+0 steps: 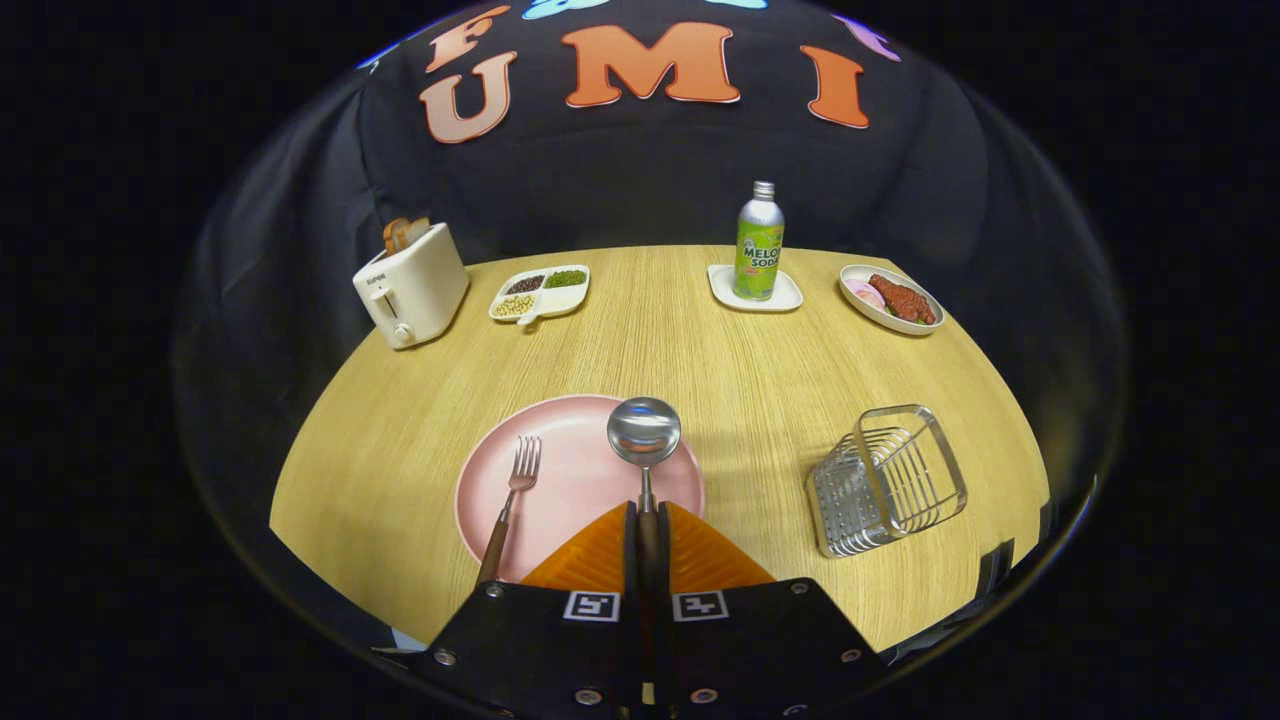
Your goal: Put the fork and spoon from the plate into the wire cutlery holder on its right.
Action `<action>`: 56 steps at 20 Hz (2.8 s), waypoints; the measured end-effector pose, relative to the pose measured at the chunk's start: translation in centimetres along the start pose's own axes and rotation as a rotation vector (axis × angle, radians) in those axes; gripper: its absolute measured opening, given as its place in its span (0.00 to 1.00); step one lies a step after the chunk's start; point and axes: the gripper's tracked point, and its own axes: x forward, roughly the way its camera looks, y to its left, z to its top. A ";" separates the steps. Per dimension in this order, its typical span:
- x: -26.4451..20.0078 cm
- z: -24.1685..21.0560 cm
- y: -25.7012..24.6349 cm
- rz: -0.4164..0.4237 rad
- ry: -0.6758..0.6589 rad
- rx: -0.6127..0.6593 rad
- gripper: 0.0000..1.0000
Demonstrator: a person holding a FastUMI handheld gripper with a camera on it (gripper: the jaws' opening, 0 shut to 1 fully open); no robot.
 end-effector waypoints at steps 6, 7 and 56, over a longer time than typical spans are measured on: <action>-4.1 0.4 -4.3 -0.017 0.052 -0.048 0.05; -4.6 0.6 -5.1 -0.029 0.056 -0.057 0.05; -1.9 6.8 -10.4 -0.128 0.200 -0.082 0.94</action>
